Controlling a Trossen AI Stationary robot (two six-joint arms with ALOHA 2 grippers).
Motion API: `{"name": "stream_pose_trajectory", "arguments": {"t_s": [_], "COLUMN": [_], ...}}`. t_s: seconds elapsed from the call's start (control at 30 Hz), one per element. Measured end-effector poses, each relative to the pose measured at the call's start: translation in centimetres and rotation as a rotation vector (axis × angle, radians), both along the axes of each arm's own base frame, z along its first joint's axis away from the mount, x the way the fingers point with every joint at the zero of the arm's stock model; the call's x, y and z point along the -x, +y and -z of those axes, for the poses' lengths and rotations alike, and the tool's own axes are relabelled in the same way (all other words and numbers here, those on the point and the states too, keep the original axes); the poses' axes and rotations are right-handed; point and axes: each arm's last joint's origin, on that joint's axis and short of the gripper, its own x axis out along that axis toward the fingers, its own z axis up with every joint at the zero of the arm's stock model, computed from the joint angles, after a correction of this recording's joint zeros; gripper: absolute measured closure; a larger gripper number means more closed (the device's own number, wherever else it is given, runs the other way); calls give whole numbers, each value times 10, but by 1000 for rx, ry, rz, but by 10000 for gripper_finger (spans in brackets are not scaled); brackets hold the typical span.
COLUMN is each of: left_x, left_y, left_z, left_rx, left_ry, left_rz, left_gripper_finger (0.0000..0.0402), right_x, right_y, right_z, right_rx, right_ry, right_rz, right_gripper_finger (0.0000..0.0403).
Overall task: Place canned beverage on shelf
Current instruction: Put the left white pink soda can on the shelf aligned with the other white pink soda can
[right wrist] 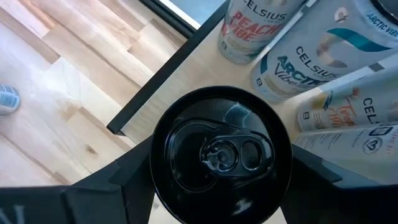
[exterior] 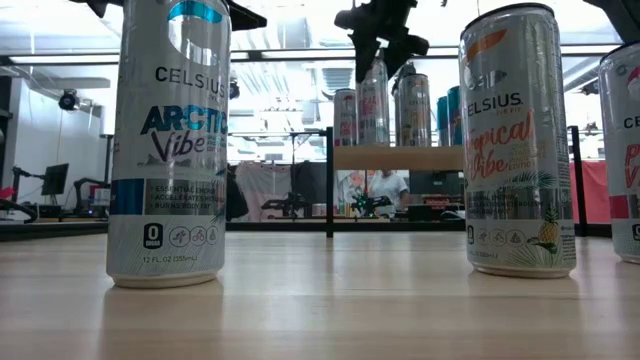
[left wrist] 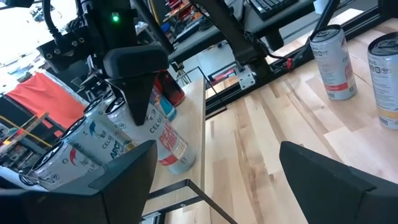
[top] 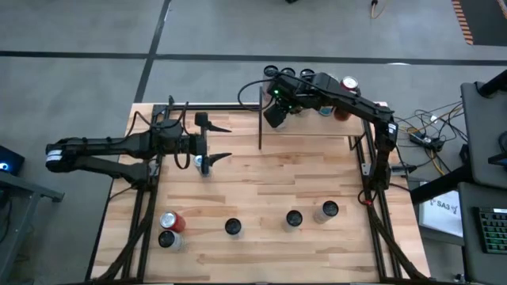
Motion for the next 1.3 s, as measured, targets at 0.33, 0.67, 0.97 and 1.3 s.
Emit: {"name": "stream_pose_trajectory", "arguments": {"t_s": [0.33,0.67,0.97,1.3], "left_x": [0,0,0,0], "left_y": [0,0,0,0], "left_z": [0,0,0,0], "left_rx": [0,0,0,3], "left_ry": [-1,-1,-1,-1], "left_rz": [0,-1,-2,-2], "left_gripper_finger": [79,79,79,79], "right_x": [-2,-2,1,3], "right_y": [-1,-1,0,1], "right_z": [0,-19,-31,-39], "right_rx": [6,54,93,113], "right_ry": [-9,-89,-129,-147], "right_rz": [-10,-34,-21,-40], "right_gripper_finger": [119,114,119,135]}}
